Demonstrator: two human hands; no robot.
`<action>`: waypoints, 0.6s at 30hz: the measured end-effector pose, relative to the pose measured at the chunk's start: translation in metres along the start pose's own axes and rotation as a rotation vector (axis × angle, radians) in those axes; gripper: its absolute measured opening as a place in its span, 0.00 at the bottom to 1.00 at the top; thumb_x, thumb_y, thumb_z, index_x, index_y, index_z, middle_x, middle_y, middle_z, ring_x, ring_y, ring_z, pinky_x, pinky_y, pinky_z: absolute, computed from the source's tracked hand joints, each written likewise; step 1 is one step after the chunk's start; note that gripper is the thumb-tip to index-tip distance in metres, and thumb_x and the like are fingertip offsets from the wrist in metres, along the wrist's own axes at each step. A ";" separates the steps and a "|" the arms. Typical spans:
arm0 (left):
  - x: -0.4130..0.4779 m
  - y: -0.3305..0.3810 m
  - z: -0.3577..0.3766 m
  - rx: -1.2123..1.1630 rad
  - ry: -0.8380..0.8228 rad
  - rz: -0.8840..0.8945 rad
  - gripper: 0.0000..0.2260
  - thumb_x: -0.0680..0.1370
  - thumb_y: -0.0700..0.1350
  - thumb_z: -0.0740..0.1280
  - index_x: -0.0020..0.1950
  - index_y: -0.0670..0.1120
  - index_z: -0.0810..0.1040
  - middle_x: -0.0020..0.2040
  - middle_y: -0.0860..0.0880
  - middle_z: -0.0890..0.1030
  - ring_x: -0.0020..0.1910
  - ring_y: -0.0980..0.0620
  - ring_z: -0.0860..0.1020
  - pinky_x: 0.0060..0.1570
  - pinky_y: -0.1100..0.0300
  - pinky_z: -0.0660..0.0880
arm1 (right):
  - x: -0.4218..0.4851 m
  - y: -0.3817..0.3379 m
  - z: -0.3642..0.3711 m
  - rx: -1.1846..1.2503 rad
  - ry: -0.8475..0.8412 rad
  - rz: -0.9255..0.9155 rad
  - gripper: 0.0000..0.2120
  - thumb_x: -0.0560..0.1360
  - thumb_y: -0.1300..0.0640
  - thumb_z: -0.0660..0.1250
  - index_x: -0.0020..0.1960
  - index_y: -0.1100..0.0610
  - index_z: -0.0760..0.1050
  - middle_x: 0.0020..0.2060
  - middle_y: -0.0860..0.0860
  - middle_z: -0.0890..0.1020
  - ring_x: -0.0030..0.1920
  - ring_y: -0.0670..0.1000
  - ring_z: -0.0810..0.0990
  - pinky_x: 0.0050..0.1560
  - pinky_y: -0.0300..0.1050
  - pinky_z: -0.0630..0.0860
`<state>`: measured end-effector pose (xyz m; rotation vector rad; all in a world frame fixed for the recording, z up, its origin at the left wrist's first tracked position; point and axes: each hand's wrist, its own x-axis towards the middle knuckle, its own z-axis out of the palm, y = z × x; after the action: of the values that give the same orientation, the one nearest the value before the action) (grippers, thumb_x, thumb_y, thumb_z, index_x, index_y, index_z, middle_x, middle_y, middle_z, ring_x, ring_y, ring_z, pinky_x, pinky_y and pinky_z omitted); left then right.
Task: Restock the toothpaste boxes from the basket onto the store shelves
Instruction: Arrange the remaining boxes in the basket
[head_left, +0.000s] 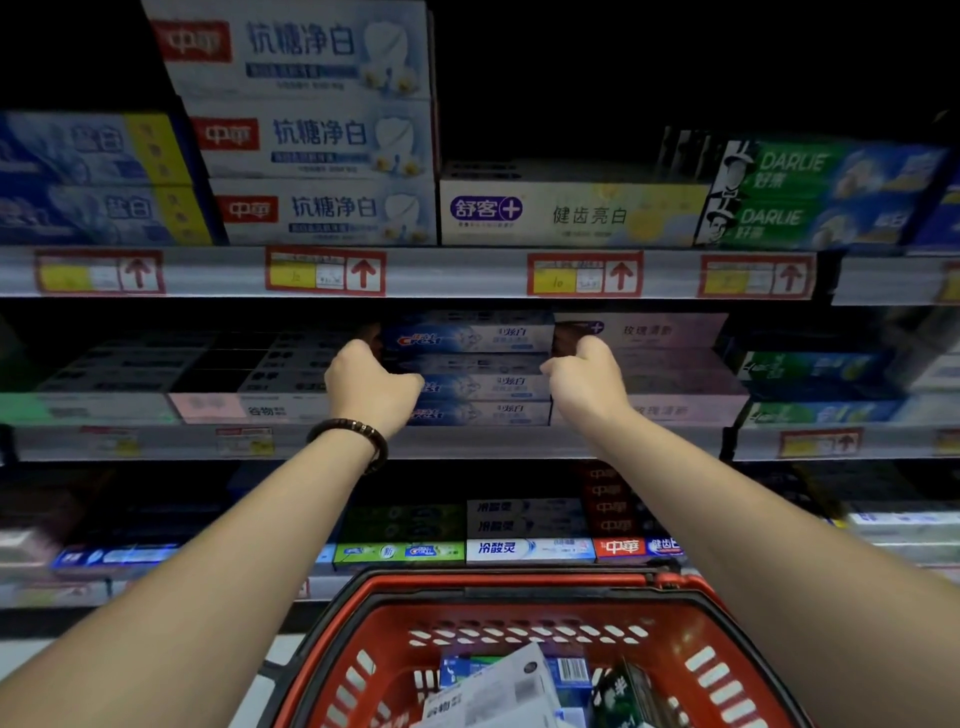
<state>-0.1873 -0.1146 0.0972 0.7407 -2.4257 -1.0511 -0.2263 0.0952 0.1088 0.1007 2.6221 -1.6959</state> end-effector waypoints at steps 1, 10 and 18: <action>0.000 0.000 0.000 0.007 -0.001 -0.002 0.17 0.72 0.46 0.78 0.49 0.42 0.72 0.45 0.47 0.75 0.49 0.44 0.74 0.43 0.55 0.70 | 0.000 0.000 0.000 0.002 -0.008 0.004 0.12 0.83 0.62 0.63 0.44 0.57 0.63 0.41 0.51 0.68 0.41 0.52 0.69 0.40 0.51 0.65; -0.002 0.002 0.003 0.032 0.004 0.024 0.18 0.72 0.46 0.78 0.42 0.43 0.69 0.39 0.49 0.72 0.43 0.45 0.74 0.38 0.55 0.68 | 0.001 0.003 0.001 -0.005 -0.017 -0.017 0.16 0.82 0.61 0.67 0.41 0.54 0.62 0.38 0.51 0.67 0.36 0.52 0.68 0.37 0.49 0.65; -0.002 0.004 0.003 -0.006 -0.001 0.019 0.18 0.72 0.46 0.78 0.41 0.44 0.69 0.39 0.48 0.72 0.44 0.44 0.74 0.40 0.54 0.69 | 0.003 0.000 0.002 -0.010 -0.033 0.007 0.15 0.80 0.61 0.69 0.42 0.55 0.63 0.38 0.52 0.68 0.38 0.53 0.70 0.41 0.50 0.67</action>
<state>-0.1888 -0.1092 0.0979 0.7136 -2.4248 -1.0516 -0.2292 0.0936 0.1073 0.0809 2.6029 -1.6672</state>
